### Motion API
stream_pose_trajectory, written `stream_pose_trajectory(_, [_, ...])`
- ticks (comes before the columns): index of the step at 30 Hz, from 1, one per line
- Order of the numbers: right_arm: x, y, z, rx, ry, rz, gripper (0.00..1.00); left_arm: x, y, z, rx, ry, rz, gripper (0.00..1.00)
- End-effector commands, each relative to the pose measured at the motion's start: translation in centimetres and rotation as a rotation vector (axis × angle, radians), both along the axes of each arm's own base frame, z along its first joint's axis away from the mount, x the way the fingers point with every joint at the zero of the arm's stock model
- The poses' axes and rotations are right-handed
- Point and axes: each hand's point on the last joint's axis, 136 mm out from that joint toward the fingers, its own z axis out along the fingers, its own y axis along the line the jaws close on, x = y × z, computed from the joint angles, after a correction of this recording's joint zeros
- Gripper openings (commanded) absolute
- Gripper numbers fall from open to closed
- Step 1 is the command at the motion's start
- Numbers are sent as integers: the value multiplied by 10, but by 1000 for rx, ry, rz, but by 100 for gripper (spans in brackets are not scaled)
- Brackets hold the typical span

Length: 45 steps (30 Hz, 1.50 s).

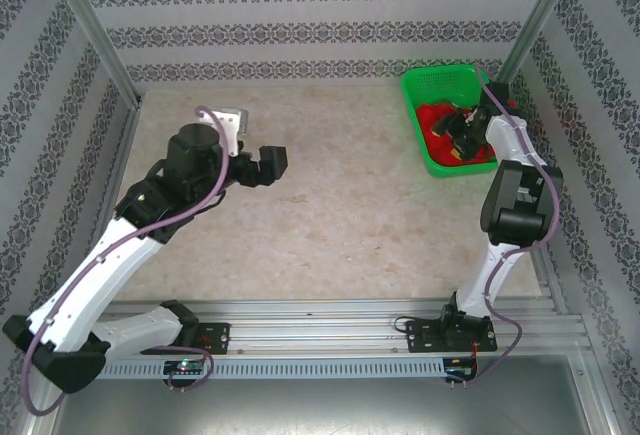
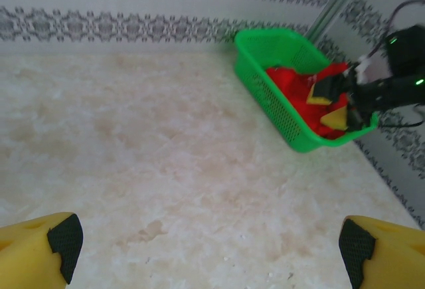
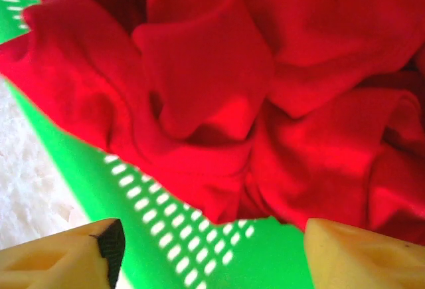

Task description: Fold and stack the t-shirts

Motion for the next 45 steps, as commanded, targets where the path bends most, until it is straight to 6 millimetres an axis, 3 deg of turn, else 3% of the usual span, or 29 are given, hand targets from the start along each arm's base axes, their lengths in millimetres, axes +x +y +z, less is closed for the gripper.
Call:
stream_pose_trajectory(1, [23,-4,1,46,-35,-36,68,-9,10,7,36,-48,13,100])
stream_pose_trajectory(5, [35,-6,-8,68,-41,-63,61,-14,26,8,60,-55,67,100])
stream_pose_trajectory(8, [43,-8,-12,75,-40,-79,48,-16,36,8,80,-67,105,100])
stream_pose_trajectory(11, [52,-11,-5,73,-64,-90,22,-17,40,7,102,-82,110,100])
stream_pose_trajectory(13, [60,-9,20,99,-115,-87,2,-16,43,5,113,-89,128,100])
stream_pose_trajectory(17, [70,-3,107,108,-336,-80,0,-12,47,5,122,-99,156,100])
stream_pose_trajectory(20, [66,8,184,132,-507,-42,0,-7,44,5,130,-103,153,100])
stream_pose_trajectory(23, [53,34,274,224,-713,39,0,3,39,5,140,-98,153,100])
stream_pose_trajectory(26, [26,75,361,307,-893,167,0,17,39,8,136,-92,176,100])
stream_pose_trajectory(30, [-34,144,466,377,-1070,402,0,41,52,16,93,-75,245,100])
stream_pose_trajectory(34, [-93,199,529,446,-1177,569,0,63,81,34,28,-97,347,100])
stream_pose_trajectory(36, [-113,218,543,480,-1202,624,0,69,95,46,17,-122,391,100])
stream_pose_trajectory(38, [-120,235,539,499,-1178,666,0,74,102,58,14,-150,398,100])
stream_pose_trajectory(41, [-106,252,497,441,-1053,668,0,77,108,68,27,-173,401,100])
stream_pose_trajectory(45, [-77,261,434,354,-941,632,0,74,114,64,31,-166,403,100])
